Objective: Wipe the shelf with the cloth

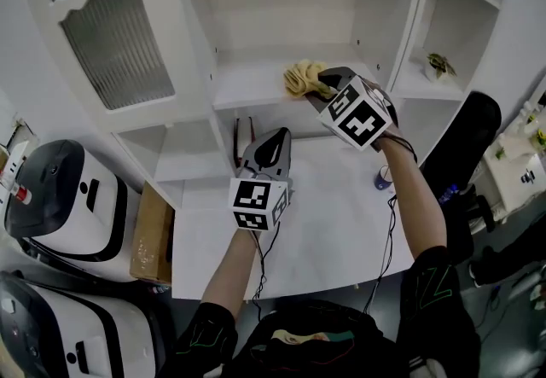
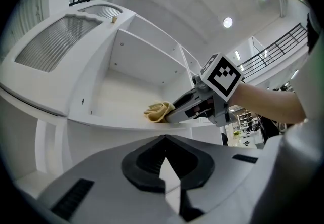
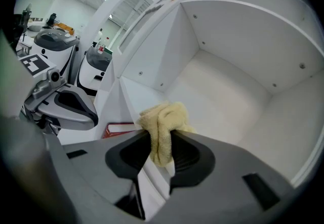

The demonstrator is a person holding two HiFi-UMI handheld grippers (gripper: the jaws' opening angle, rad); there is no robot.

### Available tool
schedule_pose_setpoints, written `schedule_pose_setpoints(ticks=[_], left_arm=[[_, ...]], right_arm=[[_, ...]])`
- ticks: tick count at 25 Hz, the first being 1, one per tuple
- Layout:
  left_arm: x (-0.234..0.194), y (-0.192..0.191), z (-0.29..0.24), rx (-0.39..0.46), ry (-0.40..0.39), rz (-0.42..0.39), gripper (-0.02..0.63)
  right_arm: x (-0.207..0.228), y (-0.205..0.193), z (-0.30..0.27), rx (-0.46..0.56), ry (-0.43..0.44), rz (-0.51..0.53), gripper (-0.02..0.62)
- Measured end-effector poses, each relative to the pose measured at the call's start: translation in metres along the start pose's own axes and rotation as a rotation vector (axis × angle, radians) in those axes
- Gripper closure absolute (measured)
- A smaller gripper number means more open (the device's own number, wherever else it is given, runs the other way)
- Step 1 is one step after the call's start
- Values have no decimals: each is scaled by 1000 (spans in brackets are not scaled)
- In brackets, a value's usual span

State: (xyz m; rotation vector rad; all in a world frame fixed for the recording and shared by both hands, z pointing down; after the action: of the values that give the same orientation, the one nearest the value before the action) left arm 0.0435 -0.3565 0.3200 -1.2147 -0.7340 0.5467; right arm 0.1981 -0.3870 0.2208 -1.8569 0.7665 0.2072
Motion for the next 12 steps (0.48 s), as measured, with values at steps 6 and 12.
schedule_pose_setpoints(ticks=[6,12], left_arm=[[24,-2,-15,-1,-55,17,607],[47,-1,-25,2,-99,26,607]], right_arm=[[29,-29,20,-26,-72,-77,477],[56,-58,40,-31,-145,-197,477]])
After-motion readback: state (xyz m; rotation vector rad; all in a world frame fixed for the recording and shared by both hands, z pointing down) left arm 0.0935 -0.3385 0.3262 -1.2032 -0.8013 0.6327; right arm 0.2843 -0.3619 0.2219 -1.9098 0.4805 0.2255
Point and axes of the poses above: the fingertips, and each gripper's own axes: z backward along the fingers, x to its right, y out of its top, the point moved 9 cm from there along z, backward along the fingers, and after that the axes turned 11 degrees about -z, right-handed, at the moved point
